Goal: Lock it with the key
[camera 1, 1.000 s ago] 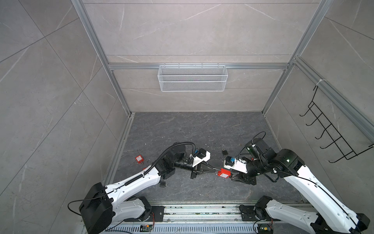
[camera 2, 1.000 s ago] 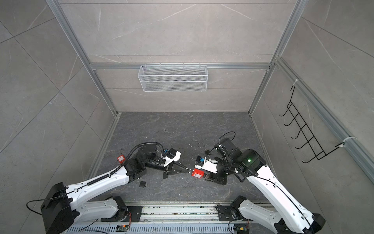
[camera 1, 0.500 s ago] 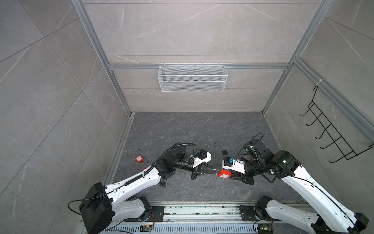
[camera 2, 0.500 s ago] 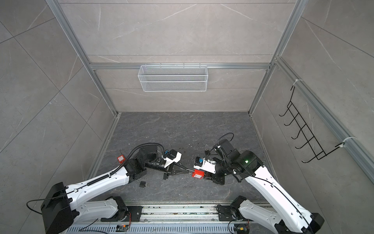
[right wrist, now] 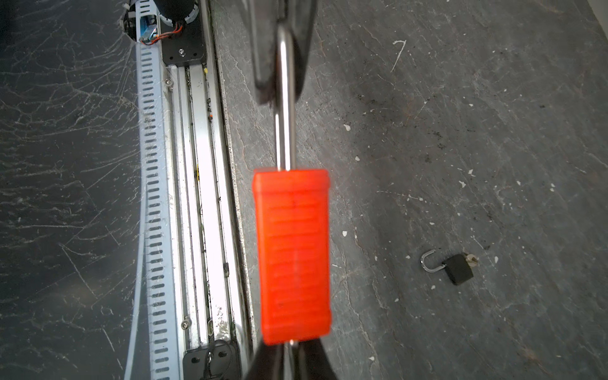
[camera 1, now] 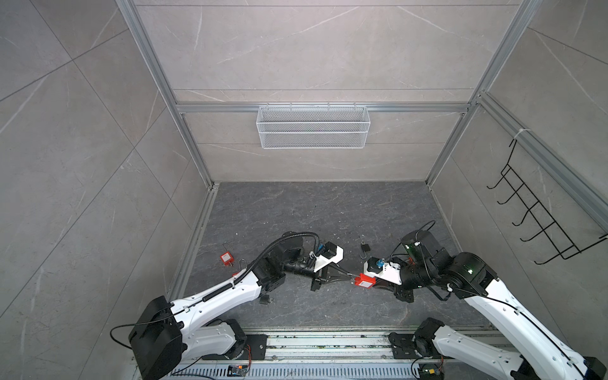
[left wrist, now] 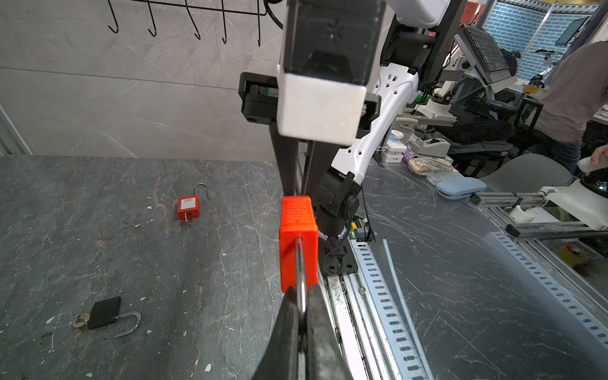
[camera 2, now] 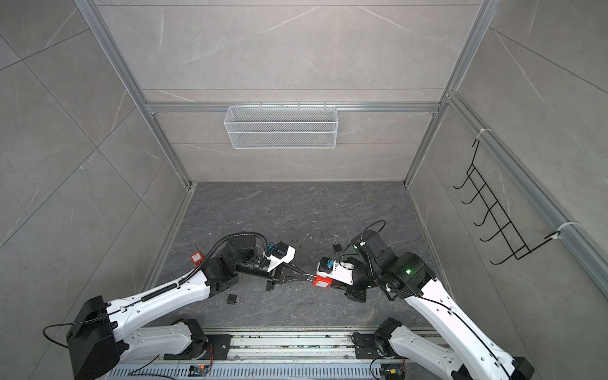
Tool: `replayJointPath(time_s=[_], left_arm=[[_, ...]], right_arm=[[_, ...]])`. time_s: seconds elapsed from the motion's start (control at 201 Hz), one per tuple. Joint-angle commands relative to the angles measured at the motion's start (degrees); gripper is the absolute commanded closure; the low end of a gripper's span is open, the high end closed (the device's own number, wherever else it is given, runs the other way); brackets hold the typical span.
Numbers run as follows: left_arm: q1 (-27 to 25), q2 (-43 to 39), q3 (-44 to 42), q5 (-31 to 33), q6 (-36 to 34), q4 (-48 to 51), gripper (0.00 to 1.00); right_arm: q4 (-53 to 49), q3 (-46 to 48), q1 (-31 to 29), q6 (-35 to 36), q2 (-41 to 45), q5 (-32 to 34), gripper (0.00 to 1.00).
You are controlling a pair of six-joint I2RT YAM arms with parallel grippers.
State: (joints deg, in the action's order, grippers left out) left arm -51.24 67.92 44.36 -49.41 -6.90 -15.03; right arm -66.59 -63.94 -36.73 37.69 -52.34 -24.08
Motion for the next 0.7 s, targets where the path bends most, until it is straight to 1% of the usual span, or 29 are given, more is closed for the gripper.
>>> replayJointPath(time_s=[0.0,0.08,0.239,0.463,0.597,0.697], left_arm=[[-0.27,-0.72,2.68,-0.79,-2.31,0.72,1.00],[0.58,-1.25,3.33,-0.78,-3.61,3.28,1.00],[3.82,-3.34,3.79,-1.98,-4.74,6.06,1.00],[7.96,-5.59,5.99,-3.55,-9.15,14.30,1.00],[10.21,-5.44,6.15,-4.79,-9.60,14.54,1.00],[11.96,-4.87,6.69,-5.84,-9.93,15.06,1.00]], right_arm=[[-0.55,0.74,0.27,0.92,0.05,-0.71,0.96],[-1.08,0.84,0.25,0.48,-0.43,-1.69,1.00],[-0.64,1.88,0.35,-0.07,-0.84,-2.55,1.00],[1.20,5.43,0.93,-0.21,-0.87,-3.57,1.00],[3.92,6.46,2.15,-0.87,0.02,-5.77,1.00],[4.36,7.20,3.35,-0.27,-0.78,-5.10,1.00]])
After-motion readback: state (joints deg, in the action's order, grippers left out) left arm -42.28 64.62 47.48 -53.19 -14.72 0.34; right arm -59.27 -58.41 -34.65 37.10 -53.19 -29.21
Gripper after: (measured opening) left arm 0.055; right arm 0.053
